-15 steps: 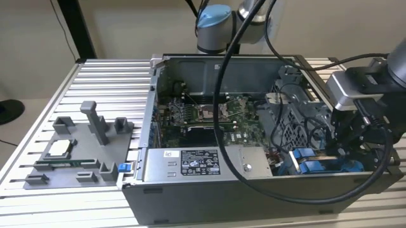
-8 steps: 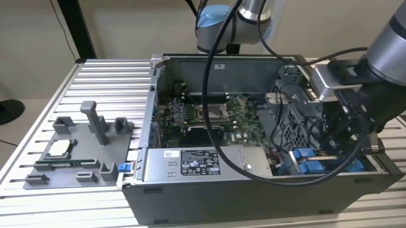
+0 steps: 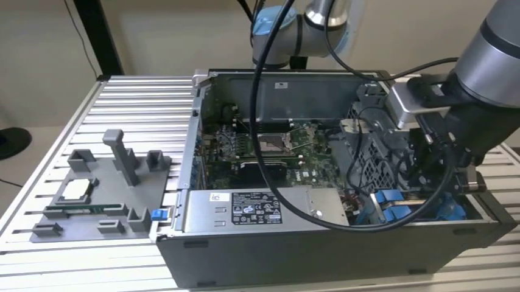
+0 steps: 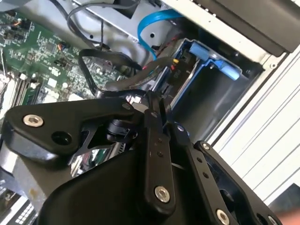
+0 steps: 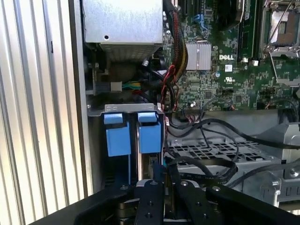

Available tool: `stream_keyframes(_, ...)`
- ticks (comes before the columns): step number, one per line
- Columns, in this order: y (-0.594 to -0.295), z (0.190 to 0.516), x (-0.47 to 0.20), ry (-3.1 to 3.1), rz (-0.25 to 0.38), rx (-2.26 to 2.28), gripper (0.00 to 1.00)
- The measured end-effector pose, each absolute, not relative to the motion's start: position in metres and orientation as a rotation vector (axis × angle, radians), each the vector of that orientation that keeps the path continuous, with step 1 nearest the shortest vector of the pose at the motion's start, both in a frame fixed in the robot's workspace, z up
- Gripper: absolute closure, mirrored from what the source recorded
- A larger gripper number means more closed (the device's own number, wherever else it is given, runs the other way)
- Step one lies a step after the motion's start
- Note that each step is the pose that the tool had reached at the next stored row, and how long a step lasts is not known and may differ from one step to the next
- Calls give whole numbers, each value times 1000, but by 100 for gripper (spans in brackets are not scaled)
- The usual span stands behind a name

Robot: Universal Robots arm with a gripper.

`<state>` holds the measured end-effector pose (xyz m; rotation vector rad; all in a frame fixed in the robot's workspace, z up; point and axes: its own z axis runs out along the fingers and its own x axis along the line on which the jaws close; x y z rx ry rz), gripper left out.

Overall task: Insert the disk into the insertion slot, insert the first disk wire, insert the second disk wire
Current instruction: 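Insert the second disk wire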

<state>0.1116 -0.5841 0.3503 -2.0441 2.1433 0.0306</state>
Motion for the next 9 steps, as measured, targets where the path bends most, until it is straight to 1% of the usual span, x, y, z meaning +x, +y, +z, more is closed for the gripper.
stream_keyframes(4, -584, 349, 112, 2157, -8, -2062, 100)
stream_keyframes(9, -584, 349, 112, 2162, -4, -2065, 100)
